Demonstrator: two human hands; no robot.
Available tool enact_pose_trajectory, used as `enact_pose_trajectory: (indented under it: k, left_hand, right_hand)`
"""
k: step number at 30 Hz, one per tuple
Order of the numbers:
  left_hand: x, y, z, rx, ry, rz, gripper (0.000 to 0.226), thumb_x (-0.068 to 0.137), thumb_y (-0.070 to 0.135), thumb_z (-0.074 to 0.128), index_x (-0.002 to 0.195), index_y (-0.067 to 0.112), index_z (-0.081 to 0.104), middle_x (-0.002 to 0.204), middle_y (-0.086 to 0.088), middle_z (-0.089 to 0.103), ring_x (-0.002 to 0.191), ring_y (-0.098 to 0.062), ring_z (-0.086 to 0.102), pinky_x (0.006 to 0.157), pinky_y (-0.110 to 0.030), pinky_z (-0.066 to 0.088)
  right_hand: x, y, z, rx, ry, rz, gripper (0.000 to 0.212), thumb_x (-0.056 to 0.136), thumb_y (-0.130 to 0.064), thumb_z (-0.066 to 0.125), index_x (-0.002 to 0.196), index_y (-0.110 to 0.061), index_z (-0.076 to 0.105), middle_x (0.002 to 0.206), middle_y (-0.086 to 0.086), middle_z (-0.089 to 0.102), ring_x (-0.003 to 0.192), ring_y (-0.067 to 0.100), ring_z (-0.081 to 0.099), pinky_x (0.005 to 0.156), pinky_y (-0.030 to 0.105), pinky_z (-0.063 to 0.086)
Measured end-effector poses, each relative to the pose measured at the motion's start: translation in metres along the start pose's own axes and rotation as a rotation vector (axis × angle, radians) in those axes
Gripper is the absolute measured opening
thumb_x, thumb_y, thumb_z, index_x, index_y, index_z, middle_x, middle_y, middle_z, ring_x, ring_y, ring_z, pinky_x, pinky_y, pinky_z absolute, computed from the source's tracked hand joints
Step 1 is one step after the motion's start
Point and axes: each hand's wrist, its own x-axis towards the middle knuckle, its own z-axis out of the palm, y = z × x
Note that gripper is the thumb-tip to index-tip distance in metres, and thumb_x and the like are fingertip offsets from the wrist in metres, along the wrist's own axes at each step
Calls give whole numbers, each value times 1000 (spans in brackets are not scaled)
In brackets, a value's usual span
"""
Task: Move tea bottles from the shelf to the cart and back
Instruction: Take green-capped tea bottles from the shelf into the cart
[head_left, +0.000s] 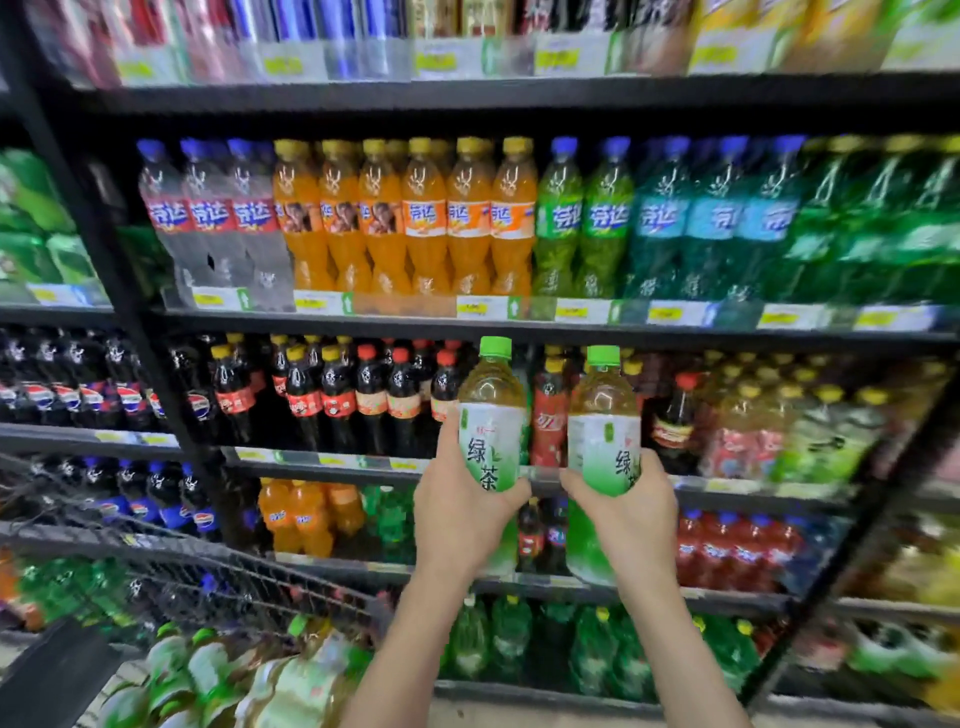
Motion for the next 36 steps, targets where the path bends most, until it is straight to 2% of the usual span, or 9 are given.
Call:
enact_pose_trajectory:
  k: [4,14,18,21,24,29,33,35,36]
  left_hand:
    - [-9,54,32,-44,-29,86,88,68,38,86,142,32,39,107,15,65,97,-11,65,83,-37,55]
    - [-31,182,111,-160,-82,260,82,64,39,85,136,32,45,108,14,65,99,-14,64,84,-36,53]
    - [-41,233,141,-219,-124,316,71,68,33,86,127,34,47,87,26,55,80,2,58,74,-23,43]
    - [-46,266,163,-255,-150,381,76,67,33,86,133,28,48,96,19,59,93,-11,61,81,-30,46]
    - [-50,297,189,-281,-186,432,82,66,37,86,137,28,46,108,9,65,102,-18,63,90,-39,51]
    - [-52,345,244,-354,-237,482,81,63,42,85,134,28,49,106,10,67,97,-16,65,87,-44,54]
    - [-51,382,294,-383,-277,506,88,67,38,87,142,27,43,112,11,63,99,-14,63,90,-39,53]
    - [-50,401,321,-416,-290,527,90,68,36,87,145,25,41,115,12,61,103,-12,60,93,-39,51]
    - [-49,411,335,-425,-296,525,89,69,35,87,144,25,41,113,13,59,104,-13,59,93,-40,51]
  right_hand:
    - [16,-6,-60,11,69,-45,44,70,-24,89,98,-24,55,86,-9,64,76,2,60,60,20,42]
    - [46,-18,-203,-10,245,-139,45,67,-23,91,99,-20,59,87,-6,66,80,14,65,66,30,48]
    - [53,-21,-260,-32,321,-153,43,69,-21,90,98,-19,58,87,-4,67,78,11,65,62,25,47]
    - [60,-27,-298,-59,378,-175,43,69,-22,89,97,-20,56,83,-10,62,75,5,62,55,12,40]
    - [68,-33,-334,-92,441,-189,46,70,-25,89,100,-21,54,85,-12,60,75,1,58,55,13,39]
    - [94,-33,-394,-130,552,-200,46,68,-27,90,100,-18,58,90,-4,66,83,15,65,66,29,49]
    - [125,-22,-443,-171,611,-199,50,68,-33,88,106,-18,58,96,-1,66,91,20,64,77,39,54]
    - [141,-15,-469,-192,632,-201,53,70,-33,88,111,-16,58,100,0,66,95,20,63,75,33,53]
    - [150,-11,-482,-189,638,-201,53,71,-32,88,112,-16,58,100,-2,65,94,16,63,71,23,52]
